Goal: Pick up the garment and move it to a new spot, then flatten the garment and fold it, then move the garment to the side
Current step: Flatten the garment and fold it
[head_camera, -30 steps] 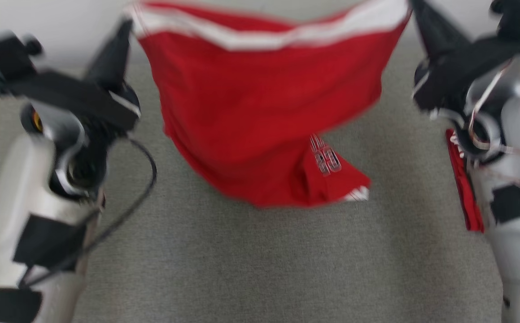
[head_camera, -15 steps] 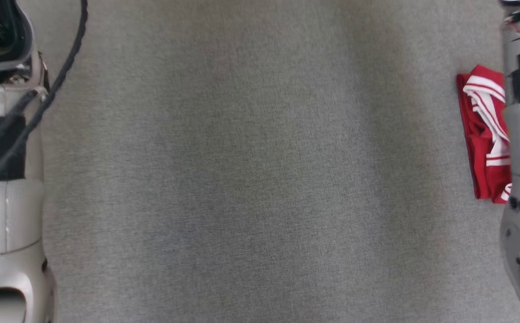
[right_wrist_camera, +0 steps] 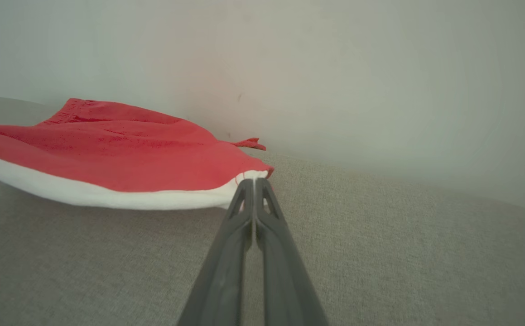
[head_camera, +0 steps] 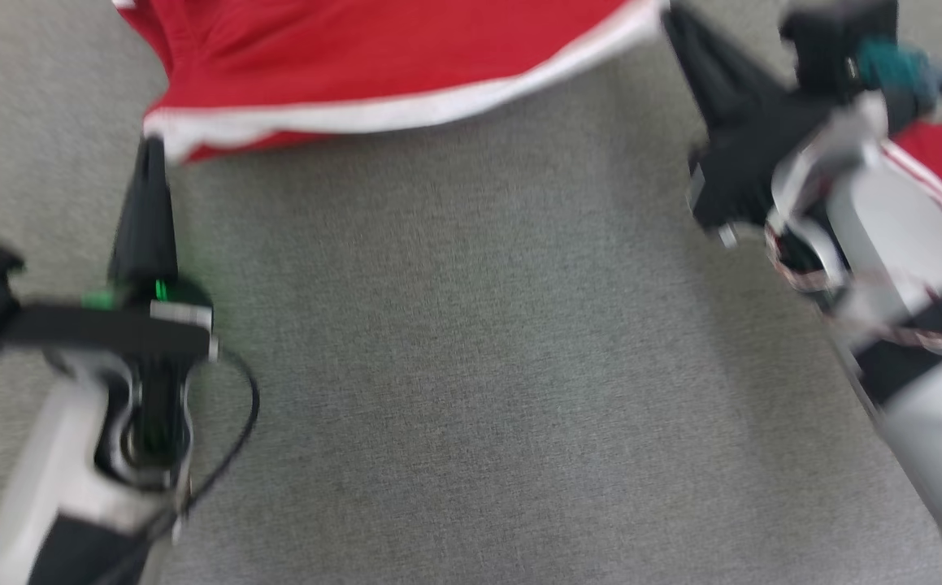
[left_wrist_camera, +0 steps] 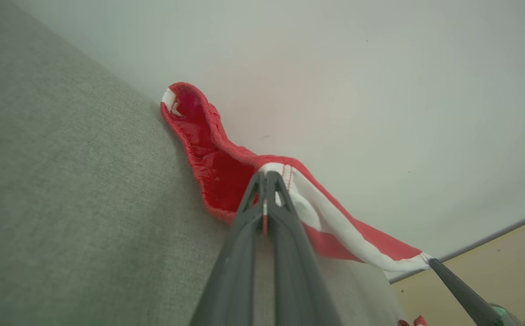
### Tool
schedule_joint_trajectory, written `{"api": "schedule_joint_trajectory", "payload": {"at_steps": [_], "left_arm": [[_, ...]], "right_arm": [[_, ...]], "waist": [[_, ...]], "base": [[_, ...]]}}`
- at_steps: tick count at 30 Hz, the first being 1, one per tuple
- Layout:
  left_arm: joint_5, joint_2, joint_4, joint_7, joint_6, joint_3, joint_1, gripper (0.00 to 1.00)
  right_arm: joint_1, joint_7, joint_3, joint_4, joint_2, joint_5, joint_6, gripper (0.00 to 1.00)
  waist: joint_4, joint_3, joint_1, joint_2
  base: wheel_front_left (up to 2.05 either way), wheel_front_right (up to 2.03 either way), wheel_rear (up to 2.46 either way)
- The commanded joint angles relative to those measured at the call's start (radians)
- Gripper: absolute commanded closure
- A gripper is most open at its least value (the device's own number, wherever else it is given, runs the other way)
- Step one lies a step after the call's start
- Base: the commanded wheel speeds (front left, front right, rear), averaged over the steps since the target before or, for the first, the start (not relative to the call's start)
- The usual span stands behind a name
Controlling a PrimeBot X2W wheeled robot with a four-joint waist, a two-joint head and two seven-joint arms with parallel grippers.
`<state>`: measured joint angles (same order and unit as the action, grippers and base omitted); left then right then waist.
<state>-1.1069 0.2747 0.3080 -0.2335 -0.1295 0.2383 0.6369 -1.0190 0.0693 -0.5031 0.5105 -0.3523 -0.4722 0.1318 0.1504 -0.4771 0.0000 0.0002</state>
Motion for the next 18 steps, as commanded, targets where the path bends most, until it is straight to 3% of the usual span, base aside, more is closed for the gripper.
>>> {"api": "schedule_joint_trajectory", "payload": {"at_steps": [1, 6, 10, 13, 18], "left_arm": [[-0.037, 0.007, -0.018, -0.003, 0.001, 0.005, -0.088, 1.00], [-0.118, 0.004, -0.065, -0.010, 0.001, 0.016, -0.268, 1.00], [-0.128, -0.029, -0.058, -0.021, 0.001, 0.032, -0.362, 1.00], [-0.105, -0.043, -0.049, -0.026, 0.001, 0.042, -0.416, 1.00], [0.021, -0.031, -0.013, -0.032, 0.023, 0.062, -0.529, 1.00]], "right_arm": [[0.073, 0.038, -0.006, -0.062, -0.053, -0.056, -0.002, 1.00], [0.271, 0.148, 0.024, -0.244, -0.177, -0.122, -0.002, 1.00], [0.463, 0.253, 0.106, -0.371, -0.250, -0.159, -0.003, 1.00], [0.618, 0.348, 0.174, -0.478, -0.264, -0.177, -0.003, 1.00], [0.882, 0.480, 0.279, -0.664, -0.231, -0.191, -0.003, 1.00]], "waist": [[-0.013, 0.055, 0.0000, -0.0002], [-0.021, 0.146, 0.0000, -0.0002], [-0.035, 0.234, 0.0000, -0.0002], [-0.039, 0.289, 0.0000, -0.0002], [-0.032, 0.378, 0.0000, -0.0002]], "base": [[0.00, 0.00, 0.00], [0.00, 0.00, 0.00], [0.00, 0.00, 0.00], [0.00, 0.00, 0.00], [0.00, 0.00, 0.00]]}}
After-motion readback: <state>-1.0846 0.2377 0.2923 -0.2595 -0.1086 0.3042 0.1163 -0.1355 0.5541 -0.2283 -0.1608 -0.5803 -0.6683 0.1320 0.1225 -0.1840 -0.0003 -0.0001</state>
